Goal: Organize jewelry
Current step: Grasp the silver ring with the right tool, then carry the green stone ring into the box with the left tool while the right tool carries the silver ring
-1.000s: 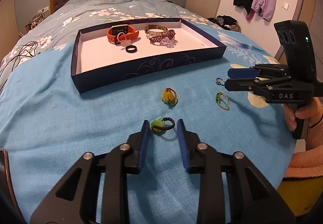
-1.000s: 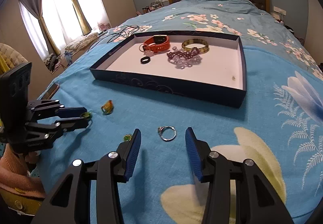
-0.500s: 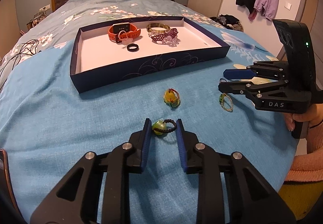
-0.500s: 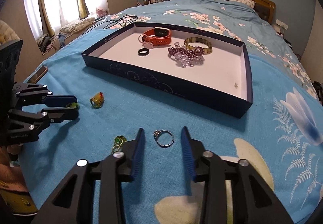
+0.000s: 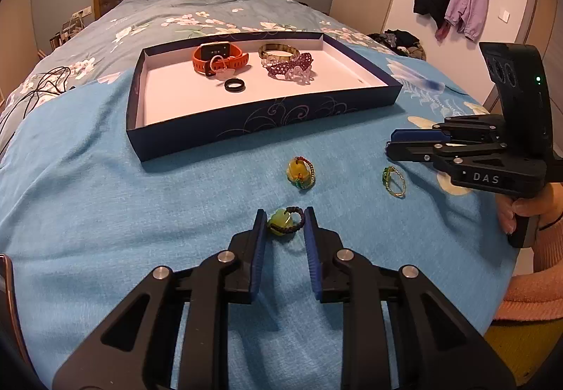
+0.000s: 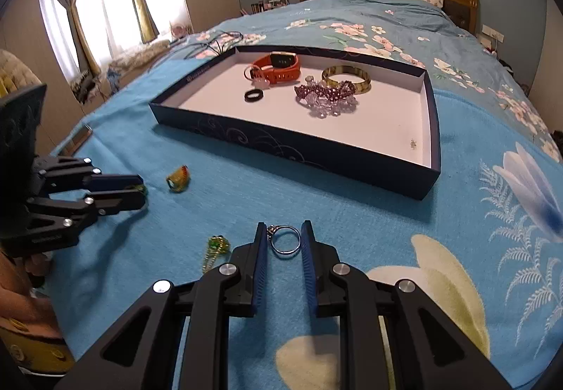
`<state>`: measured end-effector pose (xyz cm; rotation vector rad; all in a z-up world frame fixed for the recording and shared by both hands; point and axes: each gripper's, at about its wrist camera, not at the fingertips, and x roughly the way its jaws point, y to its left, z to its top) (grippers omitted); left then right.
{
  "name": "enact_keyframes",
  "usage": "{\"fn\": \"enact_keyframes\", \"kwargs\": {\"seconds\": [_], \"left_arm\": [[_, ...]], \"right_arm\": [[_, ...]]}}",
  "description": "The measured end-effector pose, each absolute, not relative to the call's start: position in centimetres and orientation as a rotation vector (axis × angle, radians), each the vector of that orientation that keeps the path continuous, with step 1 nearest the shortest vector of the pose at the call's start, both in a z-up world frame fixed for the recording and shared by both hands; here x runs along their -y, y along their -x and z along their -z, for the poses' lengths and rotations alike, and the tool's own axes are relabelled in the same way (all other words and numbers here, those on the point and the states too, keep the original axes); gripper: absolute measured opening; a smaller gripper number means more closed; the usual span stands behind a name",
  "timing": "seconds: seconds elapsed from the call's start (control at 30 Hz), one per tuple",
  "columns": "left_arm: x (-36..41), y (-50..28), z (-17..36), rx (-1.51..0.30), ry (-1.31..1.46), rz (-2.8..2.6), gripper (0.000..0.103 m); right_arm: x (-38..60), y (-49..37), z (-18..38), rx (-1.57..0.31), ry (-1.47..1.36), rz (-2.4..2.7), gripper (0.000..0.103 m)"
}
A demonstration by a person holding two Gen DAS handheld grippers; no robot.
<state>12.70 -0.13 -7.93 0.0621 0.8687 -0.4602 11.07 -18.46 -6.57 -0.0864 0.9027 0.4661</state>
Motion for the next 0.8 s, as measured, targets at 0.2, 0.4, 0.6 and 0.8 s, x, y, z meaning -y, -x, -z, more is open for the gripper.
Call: {"fn": "enact_keyframes", "kwargs": {"seconds": [0.2, 0.4, 0.6, 0.8], "left_arm": [[0.2, -12.4, 7.5, -0.848, -0.062, 0.46, 0.021], [0.1, -12.1, 7.0, -0.828, -0.051, 0.462, 0.021], [0.1, -11.8, 6.2, -0.796, -0.046, 0.462, 0.021], [0.1, -12.1, 5.2, -0.761, -0.037, 0.462, 0.021]], "right_arm": [[18.9, -10.5, 5.8, -0.871, 0.019, -0.493, 0.018], [18.8, -10.5, 5.3, -0.856, -0.021, -0.521, 0.018], [18.7, -10.7, 4.5, -0.825, -0.039, -0.532, 0.018], [18.4, -10.8, 3.7, -0.793, -0.05, -0.549, 0.018]]}}
